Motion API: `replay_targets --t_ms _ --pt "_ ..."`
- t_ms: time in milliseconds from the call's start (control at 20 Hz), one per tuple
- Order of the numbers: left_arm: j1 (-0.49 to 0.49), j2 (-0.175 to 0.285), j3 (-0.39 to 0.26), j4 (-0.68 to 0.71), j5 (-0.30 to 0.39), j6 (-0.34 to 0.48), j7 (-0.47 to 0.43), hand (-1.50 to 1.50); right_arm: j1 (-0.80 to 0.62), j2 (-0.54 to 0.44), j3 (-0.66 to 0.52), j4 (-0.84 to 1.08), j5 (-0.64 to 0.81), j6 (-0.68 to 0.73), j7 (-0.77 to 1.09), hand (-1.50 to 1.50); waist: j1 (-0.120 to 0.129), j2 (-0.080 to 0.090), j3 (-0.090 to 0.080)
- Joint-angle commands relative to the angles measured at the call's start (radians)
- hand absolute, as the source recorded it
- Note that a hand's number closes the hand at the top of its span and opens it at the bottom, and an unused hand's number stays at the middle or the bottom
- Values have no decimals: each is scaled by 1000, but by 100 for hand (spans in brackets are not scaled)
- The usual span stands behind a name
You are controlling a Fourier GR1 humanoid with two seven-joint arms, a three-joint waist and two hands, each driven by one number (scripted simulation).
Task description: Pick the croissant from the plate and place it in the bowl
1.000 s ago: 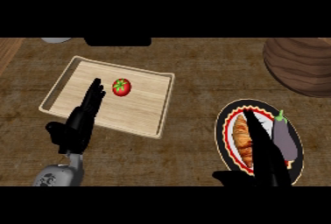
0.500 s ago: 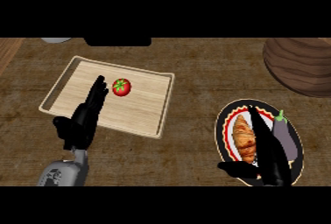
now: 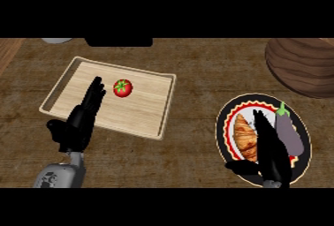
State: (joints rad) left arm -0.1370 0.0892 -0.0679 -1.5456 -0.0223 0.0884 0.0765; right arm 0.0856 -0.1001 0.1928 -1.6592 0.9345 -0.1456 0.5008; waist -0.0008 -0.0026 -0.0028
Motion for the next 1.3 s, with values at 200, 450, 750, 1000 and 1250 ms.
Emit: replay_targets --t_ms 200,450,750,1000,1250 --pt "-9 4 36 11 18 -27 7 0 3 -36 -8 55 -25 49 -81 150 -1 3 3" --pt "-50 -10 19 21 0 -13 23 0 -75 -44 77 202 66 59 -142 150 5 5 3" --pt "24 3 18 -17 4 -35 -6 0 -67 -22 51 173 6 72 -171 150 6 3 3" --pt "-6 -32 -8 -25 -28 13 39 0 -22 -112 31 62 -291 246 -467 150 -3 3 5" --pt "24 -3 14 -33 -11 -12 20 0 -36 -221 -42 -20 -604 499 -764 150 -4 -1 7"
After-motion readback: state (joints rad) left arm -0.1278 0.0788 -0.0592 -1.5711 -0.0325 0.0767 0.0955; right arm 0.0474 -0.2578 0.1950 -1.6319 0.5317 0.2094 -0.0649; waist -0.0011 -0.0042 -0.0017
